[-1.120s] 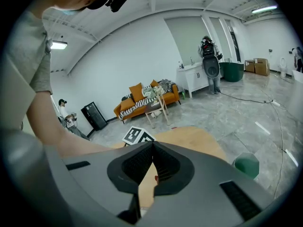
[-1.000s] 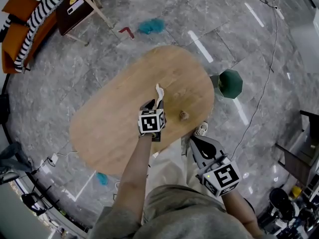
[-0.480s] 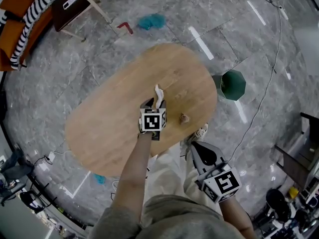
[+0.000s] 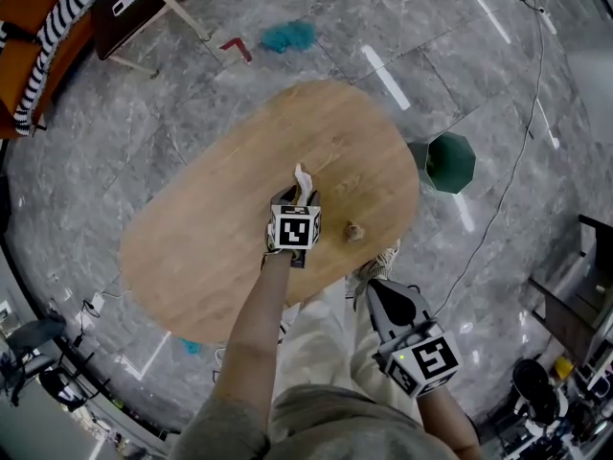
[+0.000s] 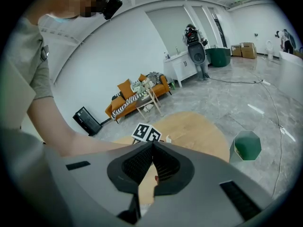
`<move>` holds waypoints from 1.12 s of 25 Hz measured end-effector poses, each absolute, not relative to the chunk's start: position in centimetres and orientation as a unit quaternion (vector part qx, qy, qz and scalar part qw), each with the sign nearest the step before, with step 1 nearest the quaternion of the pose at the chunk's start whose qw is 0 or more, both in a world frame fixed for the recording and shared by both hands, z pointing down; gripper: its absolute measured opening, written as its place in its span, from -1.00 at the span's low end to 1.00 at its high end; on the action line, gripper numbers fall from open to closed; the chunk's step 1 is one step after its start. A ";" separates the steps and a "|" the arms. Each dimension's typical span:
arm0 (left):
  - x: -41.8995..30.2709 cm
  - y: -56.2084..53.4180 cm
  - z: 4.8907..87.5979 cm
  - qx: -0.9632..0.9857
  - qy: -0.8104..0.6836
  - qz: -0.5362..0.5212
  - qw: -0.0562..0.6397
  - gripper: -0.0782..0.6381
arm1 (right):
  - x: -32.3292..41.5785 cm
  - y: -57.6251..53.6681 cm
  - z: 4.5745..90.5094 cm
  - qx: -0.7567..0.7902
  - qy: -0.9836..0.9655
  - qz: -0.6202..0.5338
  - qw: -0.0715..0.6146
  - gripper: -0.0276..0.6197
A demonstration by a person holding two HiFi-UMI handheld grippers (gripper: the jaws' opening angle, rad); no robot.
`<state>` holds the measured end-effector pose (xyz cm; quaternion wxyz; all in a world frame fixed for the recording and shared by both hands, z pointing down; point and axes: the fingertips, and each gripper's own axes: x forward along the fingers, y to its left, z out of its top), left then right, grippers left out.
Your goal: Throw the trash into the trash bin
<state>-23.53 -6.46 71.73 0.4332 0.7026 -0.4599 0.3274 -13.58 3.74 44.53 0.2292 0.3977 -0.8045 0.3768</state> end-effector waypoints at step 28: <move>-24.3 -4.1 68.7 0.704 -0.458 0.343 0.419 -0.72 | -13.6 3.0 41.8 0.407 -0.819 0.348 0.205 -0.89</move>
